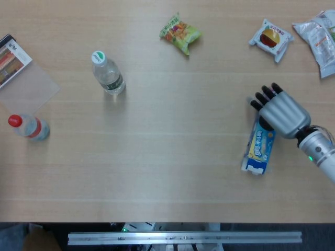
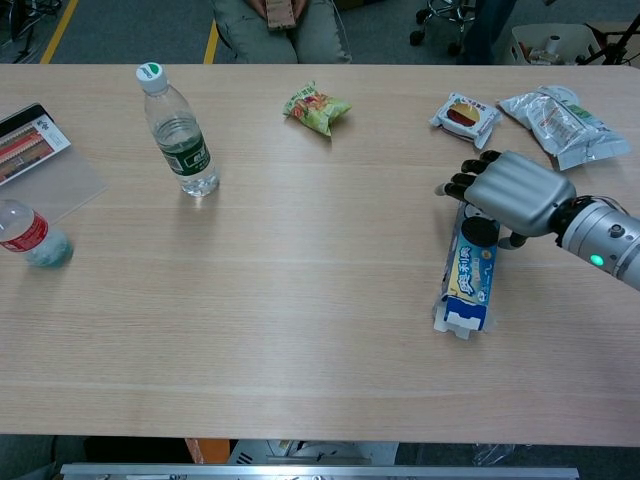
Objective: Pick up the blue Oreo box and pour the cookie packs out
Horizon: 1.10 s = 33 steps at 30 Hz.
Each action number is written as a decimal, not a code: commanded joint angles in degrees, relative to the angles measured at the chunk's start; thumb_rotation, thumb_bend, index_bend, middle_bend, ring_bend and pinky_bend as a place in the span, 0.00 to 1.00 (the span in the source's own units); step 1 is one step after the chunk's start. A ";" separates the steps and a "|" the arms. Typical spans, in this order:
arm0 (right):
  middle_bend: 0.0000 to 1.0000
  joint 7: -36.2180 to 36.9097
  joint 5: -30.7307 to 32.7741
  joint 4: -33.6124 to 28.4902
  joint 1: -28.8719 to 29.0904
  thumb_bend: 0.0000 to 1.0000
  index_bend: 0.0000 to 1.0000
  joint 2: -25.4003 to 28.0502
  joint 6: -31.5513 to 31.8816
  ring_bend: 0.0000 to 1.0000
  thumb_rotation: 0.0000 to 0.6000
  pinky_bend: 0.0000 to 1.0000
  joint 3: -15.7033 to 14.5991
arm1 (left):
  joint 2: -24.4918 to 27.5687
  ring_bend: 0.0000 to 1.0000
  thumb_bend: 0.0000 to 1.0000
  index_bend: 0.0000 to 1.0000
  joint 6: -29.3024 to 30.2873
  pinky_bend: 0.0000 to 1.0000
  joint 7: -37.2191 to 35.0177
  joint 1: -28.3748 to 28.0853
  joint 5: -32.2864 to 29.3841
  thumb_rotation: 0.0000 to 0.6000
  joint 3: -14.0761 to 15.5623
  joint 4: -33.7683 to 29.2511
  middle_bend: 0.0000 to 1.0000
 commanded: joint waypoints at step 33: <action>0.56 -14.89 6.76 -7.89 8.67 0.10 0.66 5.52 1.16 0.50 1.00 0.51 6.08 | -0.75 0.10 0.26 0.16 -0.72 0.07 -1.52 -0.07 -0.17 1.00 -0.29 1.71 0.13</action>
